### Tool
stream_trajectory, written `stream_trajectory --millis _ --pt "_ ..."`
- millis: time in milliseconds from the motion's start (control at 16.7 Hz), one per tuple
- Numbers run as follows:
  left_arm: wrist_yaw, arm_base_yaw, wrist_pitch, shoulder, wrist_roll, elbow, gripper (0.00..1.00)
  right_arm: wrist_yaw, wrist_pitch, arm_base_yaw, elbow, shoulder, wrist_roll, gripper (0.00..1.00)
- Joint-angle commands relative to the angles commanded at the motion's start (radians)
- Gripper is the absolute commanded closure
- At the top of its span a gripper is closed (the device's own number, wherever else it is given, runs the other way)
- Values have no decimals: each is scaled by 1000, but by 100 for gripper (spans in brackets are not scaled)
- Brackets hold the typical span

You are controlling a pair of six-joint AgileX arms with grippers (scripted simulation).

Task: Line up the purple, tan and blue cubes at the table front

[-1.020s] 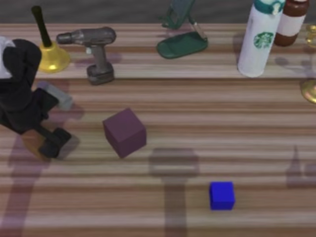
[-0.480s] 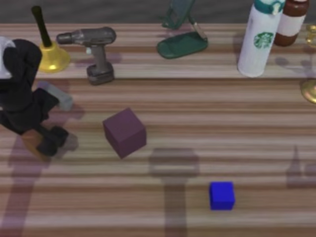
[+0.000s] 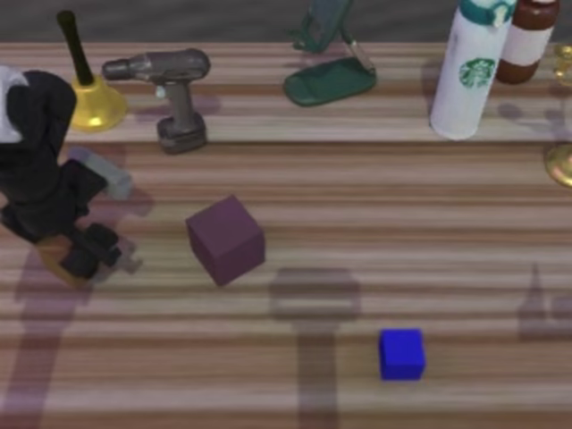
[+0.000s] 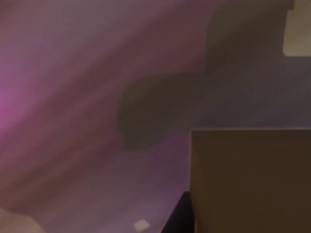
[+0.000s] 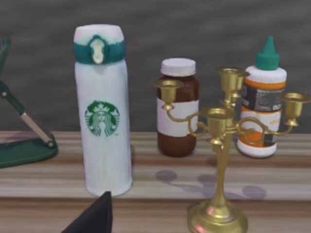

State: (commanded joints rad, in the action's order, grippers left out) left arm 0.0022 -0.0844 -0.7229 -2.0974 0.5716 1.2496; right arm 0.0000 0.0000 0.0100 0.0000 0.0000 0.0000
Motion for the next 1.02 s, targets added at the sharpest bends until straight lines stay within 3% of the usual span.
stream_trajectory --millis 420,780,1020 --pt "11 2 -35 35 -7 19 100 0 0 0 0 0 0 0" --pt "11 17 -235 121 -10 123 100 0 0 0 0 0 0 0" --pt "10 19 -268 143 -10 143 100 0 0 0 0 0 0 0"
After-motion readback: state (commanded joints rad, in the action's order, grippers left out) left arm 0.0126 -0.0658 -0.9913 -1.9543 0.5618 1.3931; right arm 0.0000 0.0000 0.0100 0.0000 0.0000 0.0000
